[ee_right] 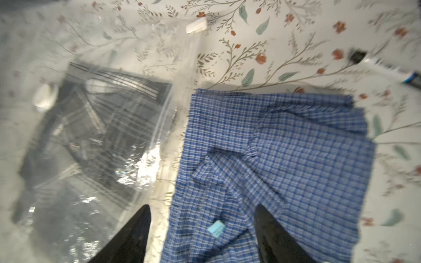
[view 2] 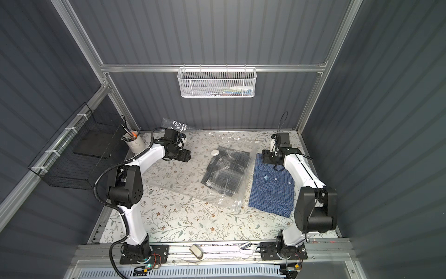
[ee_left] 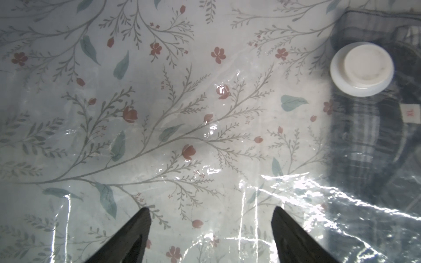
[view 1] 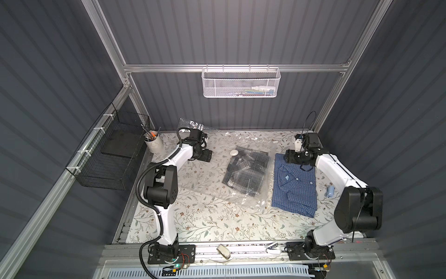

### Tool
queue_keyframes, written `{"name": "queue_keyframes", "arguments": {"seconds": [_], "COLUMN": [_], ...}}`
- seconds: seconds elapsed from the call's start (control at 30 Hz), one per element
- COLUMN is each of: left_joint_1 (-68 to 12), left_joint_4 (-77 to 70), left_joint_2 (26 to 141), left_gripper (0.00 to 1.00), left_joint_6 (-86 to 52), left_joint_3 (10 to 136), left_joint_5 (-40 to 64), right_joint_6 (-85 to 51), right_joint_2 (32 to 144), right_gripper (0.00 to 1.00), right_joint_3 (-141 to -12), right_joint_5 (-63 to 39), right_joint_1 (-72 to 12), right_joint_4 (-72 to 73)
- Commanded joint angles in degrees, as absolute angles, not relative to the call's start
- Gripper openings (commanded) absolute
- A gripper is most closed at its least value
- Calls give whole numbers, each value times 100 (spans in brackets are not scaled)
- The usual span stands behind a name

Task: Take the shirt out of the vacuum bag
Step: Open the vacuum bag at the center of the board.

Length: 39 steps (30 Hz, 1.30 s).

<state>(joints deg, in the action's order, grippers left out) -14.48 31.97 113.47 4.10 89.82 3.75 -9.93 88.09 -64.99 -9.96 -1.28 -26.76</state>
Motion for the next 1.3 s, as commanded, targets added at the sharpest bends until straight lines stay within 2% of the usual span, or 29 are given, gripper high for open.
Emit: {"name": "queue_keyframes", "arguments": {"seconds": [0.0, 0.07, 0.1, 0.17, 0.33, 0.4, 0.5, 0.63, 0.73, 0.9, 1.03, 1.27], "left_joint_1": [-1456, -1540, -1615, -1860, -2843, -3392, -4156, -5012, -5481, -5834, -5863, -5862], "left_joint_4": [3373, 3392, 3408, 3482, 3443, 3490, 3655, 3786, 3883, 4078, 4121, 4076], "left_joint_2": [10985, 10848, 10776, 10654, 10561, 10664, 10908, 11334, 11801, 12510, 12880, 13245], "left_gripper": [86, 87, 88, 89, 90, 91, 93, 97, 98, 98, 97, 93], "left_joint_6": [529, 585, 668, 783, 741, 725, 721, 549, 323, 61, -18, 0], "left_joint_3": [9156, 9154, 9166, 9247, 9320, 9438, 9693, 10062, 10470, 10879, 10996, 11162], "left_joint_5": [799, 844, 962, 1028, 1544, 1286, 770, 9, -440, -1110, -1549, -2398], "right_joint_6": [-2085, -2241, -2326, -2451, -2733, -2877, -3122, -3045, -3116, -3061, -3075, -3277], "right_joint_2": [8735, 8614, 8564, 8511, 8181, 8035, 7783, 7542, 7241, 6731, 6450, 6450], "right_gripper": [70, 68, 68, 65, 60, 58, 59, 61, 63, 65, 65, 64], "right_joint_3": [-5760, -5415, -5254, -5083, -4817, -4808, -4882, -5343, -5273, -5144, -4942, -4548], "right_joint_5": [-1830, -1862, -2277, -2438, -2481, -2460, -2112, -681, -522, -23, -307, -461], "right_joint_1": [-248, -286, -281, -298, -235, -118, 99, 163, 362, 767, 1042, 1050], "right_joint_4": [-2343, -2088, -1932, -1841, -1516, -1393, -1361, -2092, -2012, -2192, -1995, -1680]}}
